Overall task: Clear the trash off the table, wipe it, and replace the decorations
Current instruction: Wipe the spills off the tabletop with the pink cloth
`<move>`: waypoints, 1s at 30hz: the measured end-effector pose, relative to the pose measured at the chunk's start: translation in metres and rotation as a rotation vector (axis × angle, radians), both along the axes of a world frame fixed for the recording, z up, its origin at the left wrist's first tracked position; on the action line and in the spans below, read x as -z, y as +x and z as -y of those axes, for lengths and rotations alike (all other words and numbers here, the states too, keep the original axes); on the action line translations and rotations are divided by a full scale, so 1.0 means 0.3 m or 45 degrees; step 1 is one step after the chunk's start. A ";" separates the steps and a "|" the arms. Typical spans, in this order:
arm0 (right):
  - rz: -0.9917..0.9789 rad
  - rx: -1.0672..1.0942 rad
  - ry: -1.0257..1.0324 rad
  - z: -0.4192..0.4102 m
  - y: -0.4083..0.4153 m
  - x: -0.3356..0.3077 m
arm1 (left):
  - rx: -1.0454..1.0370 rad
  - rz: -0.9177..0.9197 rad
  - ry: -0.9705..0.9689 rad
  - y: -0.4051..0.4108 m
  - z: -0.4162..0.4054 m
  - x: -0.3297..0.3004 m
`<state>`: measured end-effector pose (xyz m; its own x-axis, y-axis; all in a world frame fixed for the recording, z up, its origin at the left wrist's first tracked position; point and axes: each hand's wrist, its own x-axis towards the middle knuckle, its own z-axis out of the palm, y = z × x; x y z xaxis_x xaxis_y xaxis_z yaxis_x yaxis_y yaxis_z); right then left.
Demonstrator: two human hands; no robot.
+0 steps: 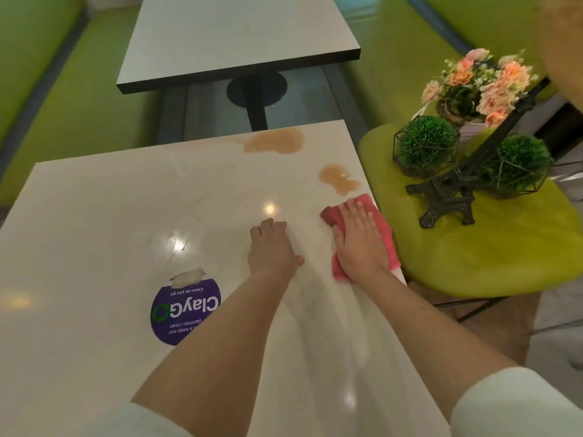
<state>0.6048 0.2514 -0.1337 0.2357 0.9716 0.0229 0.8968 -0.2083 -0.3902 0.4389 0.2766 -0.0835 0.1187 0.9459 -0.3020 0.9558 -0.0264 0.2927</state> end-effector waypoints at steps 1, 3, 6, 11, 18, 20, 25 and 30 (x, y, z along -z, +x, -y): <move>-0.017 -0.097 0.013 0.032 -0.022 0.001 | -0.001 0.002 0.000 0.000 0.001 -0.002; -0.011 -0.221 0.040 0.121 -0.043 0.004 | 0.005 -0.004 -0.001 -0.004 0.000 -0.007; -0.002 -0.093 0.048 0.153 0.023 0.018 | 0.020 -0.014 0.007 -0.007 0.001 -0.010; 0.054 0.164 0.013 0.021 -0.021 0.016 | 0.029 -0.042 0.002 -0.005 0.005 -0.008; 0.014 -0.134 0.058 0.124 0.021 0.012 | 0.045 -0.022 0.014 -0.015 0.008 0.003; 0.034 0.059 0.023 0.050 0.067 0.013 | 0.048 -0.027 0.025 -0.016 0.011 0.007; 0.036 0.067 0.014 -0.035 -0.054 -0.001 | 0.050 -0.016 0.044 -0.015 0.008 0.002; -0.006 -0.268 0.052 0.100 -0.050 0.012 | 0.090 -0.039 0.070 -0.025 0.010 -0.001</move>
